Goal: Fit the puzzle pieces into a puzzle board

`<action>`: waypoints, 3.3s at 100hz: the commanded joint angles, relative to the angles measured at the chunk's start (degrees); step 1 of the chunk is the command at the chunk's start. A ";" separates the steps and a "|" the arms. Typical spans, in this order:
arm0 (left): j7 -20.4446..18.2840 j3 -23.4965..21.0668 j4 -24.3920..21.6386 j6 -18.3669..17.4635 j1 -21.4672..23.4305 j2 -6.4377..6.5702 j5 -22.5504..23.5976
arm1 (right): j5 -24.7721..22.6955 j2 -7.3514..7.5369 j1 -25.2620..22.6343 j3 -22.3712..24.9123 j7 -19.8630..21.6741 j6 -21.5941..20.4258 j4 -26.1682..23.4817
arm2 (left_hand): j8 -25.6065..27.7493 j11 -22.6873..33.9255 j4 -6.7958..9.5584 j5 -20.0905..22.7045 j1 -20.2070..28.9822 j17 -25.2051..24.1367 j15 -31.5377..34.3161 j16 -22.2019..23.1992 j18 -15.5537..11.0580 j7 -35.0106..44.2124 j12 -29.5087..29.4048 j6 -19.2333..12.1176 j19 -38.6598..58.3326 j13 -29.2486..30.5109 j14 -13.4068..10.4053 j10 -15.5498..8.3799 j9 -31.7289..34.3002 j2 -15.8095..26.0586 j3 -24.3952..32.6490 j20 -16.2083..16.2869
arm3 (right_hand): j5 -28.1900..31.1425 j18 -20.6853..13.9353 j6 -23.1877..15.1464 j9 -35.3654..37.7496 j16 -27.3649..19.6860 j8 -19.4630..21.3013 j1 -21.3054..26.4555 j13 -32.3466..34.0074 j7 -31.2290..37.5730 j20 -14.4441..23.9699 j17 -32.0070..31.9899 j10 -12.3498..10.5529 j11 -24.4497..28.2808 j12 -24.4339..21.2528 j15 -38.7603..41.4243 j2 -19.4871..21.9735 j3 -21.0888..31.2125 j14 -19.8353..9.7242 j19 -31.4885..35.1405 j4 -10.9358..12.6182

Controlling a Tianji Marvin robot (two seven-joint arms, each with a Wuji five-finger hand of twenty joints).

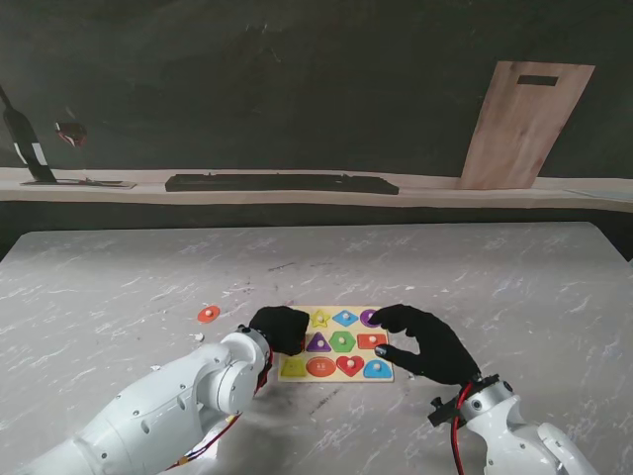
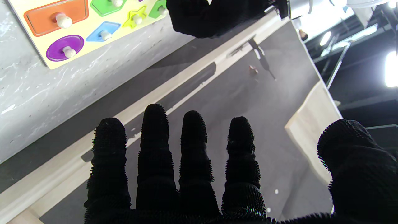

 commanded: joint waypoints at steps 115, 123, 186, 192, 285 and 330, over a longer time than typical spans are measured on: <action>6.86 -16.67 -6.08 -8.21 11.01 2.14 4.79 | -1.14 -0.14 0.14 -0.61 -0.09 0.11 0.31 | -1.83 -2.34 2.37 -4.55 -4.55 -9.42 -5.04 -1.27 2.78 -21.09 -9.97 1.81 -5.58 -9.86 4.05 3.53 -14.14 15.34 -13.07 0.01 | 1.18 -0.59 -0.55 0.69 0.94 0.19 0.87 -0.75 0.07 0.87 -0.75 -0.16 0.39 0.06 0.84 1.04 -1.44 -1.15 0.16 1.21; 7.46 -20.26 -7.34 -9.79 13.06 2.66 6.43 | -1.68 -0.11 0.28 -0.95 -0.28 0.35 0.29 | -1.60 -5.42 2.89 -5.50 -5.63 -11.70 -7.89 -1.32 2.13 -24.05 -12.06 2.15 -6.88 -13.02 4.04 3.79 -17.80 16.61 -15.61 -0.67 | 1.03 -0.63 -0.53 0.63 0.96 0.18 0.82 -0.75 0.01 0.87 -0.73 -0.09 0.38 0.06 0.87 1.02 -1.40 -1.25 0.18 1.22; 7.91 -40.60 -6.84 -22.08 21.97 5.40 14.52 | -5.64 0.46 3.22 -5.69 0.00 3.17 1.91 | -3.24 -12.19 2.98 -4.65 -3.60 -17.60 -19.33 -3.06 -2.66 -31.36 -16.74 0.58 -8.88 -23.93 0.20 2.00 -23.98 15.54 -18.21 -0.90 | 0.64 -0.87 -0.57 -0.09 1.58 0.43 -0.22 -0.58 1.09 1.58 -0.08 -0.65 1.24 0.43 2.16 1.29 -1.12 -1.89 1.21 1.18; 6.85 -40.86 -5.42 -22.98 21.08 5.72 14.82 | -6.48 0.52 3.44 -5.97 -0.17 3.91 2.10 | -3.33 -12.33 2.99 -4.54 -3.08 -18.02 -19.68 -3.14 -2.92 -31.55 -16.79 0.17 -9.11 -24.31 -0.08 1.81 -24.06 15.53 -17.69 -0.97 | 0.59 -0.89 -0.57 -0.08 1.58 0.40 -0.21 -0.62 1.11 1.62 -0.08 -0.69 1.24 0.42 2.16 1.32 -1.09 -1.84 1.21 1.19; 7.22 -26.44 12.42 -23.87 5.52 6.95 15.82 | -8.89 0.90 6.00 -8.41 0.63 8.18 3.84 | -2.31 -8.56 1.59 -0.85 -3.62 -14.33 -15.12 -0.14 -3.91 -26.97 -15.12 -0.38 -6.78 -18.66 -0.71 0.46 -17.71 14.62 -14.75 0.13 | 0.52 -0.88 -0.53 0.16 1.55 0.10 0.31 -0.67 1.35 1.91 -0.18 -0.63 1.43 0.43 2.41 1.36 -1.17 -1.87 1.23 1.22; 10.35 -19.80 16.51 -19.19 0.98 6.59 16.25 | -8.93 0.90 5.76 -8.15 0.66 8.43 3.50 | -5.02 -4.72 1.60 3.99 5.43 -10.63 -10.17 1.04 -1.52 -20.15 -12.75 -0.83 -5.11 -16.14 2.80 2.35 -12.42 23.35 -40.10 2.60 | 0.76 -0.86 -0.47 0.26 1.54 0.07 0.51 -0.69 1.46 1.96 -0.17 -0.61 1.45 0.43 2.44 1.35 -1.32 -1.76 1.25 1.25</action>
